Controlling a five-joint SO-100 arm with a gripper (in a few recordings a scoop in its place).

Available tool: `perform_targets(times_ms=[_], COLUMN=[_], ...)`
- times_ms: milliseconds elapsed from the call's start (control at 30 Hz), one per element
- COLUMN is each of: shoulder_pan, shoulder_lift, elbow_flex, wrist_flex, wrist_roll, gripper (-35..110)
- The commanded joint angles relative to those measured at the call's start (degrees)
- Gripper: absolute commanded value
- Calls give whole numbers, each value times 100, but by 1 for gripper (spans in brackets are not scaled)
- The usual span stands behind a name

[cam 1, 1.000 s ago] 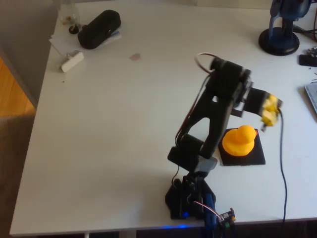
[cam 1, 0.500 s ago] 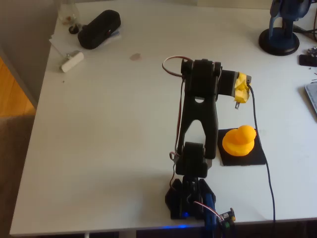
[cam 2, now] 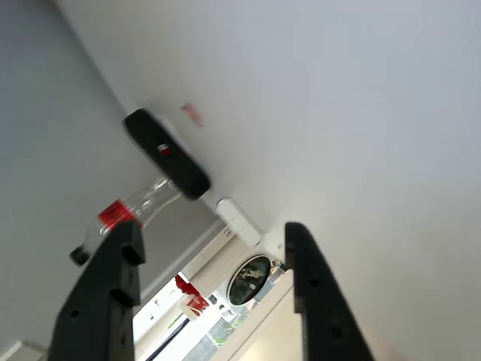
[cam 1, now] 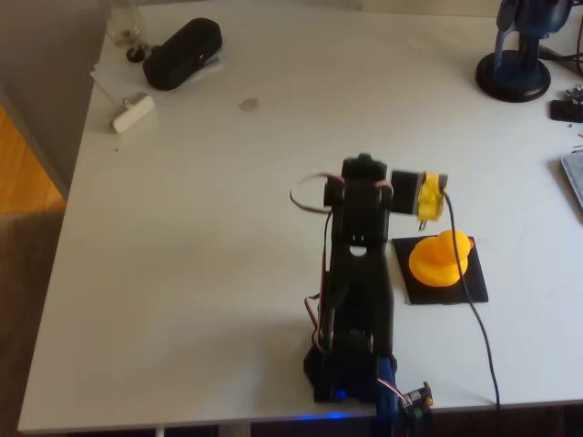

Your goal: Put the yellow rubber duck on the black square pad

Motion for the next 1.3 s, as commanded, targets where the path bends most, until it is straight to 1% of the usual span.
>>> perform_targets(times_ms=[0,200,400,467,667,900,1267], shoulder_pan=[-53,-79,-914,-993,-1037,-1046,-1046], shoulder_lift=[519,1415,1846,1898,1898,1898,1898], elbow_flex=[923,1626,1942,1951,1951,1951,1942], wrist_flex=[-396,-510,-501,-492,-483,-483,-492], wrist_roll=[0,0,0,0,0,-9,0], gripper=[21,21,21,21,21,11,11])
